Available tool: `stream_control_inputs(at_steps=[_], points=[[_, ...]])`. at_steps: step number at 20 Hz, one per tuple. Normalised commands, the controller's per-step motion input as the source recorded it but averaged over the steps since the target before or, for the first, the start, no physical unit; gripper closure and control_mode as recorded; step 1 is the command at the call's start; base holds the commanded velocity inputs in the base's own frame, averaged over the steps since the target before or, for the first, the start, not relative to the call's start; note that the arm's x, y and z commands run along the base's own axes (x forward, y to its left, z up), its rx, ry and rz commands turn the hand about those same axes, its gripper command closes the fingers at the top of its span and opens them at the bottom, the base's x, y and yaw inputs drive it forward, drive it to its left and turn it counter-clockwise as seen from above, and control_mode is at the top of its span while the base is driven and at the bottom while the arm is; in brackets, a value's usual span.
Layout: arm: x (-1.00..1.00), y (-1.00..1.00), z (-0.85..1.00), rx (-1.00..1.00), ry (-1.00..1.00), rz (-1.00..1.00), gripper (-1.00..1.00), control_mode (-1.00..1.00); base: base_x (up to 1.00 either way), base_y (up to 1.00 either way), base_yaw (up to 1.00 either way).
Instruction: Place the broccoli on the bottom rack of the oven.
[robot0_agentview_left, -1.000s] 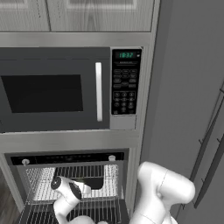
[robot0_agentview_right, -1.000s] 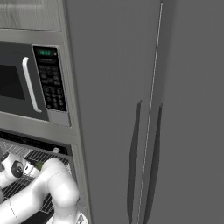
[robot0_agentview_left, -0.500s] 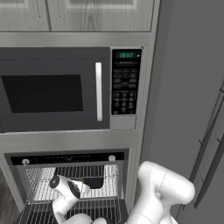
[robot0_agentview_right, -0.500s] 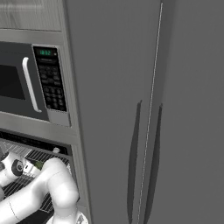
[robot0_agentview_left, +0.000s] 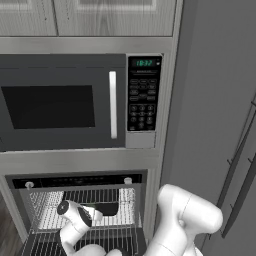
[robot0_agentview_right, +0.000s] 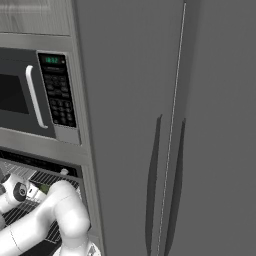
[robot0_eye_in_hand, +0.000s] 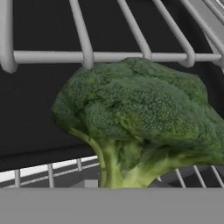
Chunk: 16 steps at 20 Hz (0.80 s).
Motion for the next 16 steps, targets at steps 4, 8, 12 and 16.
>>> stream_control_inputs(at_steps=[4, 8, 12, 16], points=[[0.09, 0.00, 0.00, 0.00, 0.00, 0.01, -1.00, -1.00, 0.00, 0.00, 0.00], [0.17, 0.00, 0.00, 0.00, -0.02, 0.02, -1.00, -1.00, 0.00, 0.00, 0.00], [0.00, 0.00, 0.02, 0.00, -0.05, 0.00, -1.00, -1.00, 0.00, 0.00, 0.00], [-0.03, 0.00, 0.16, 0.00, -0.03, 0.00, -1.00, -1.00, 0.00, 0.00, 0.00]])
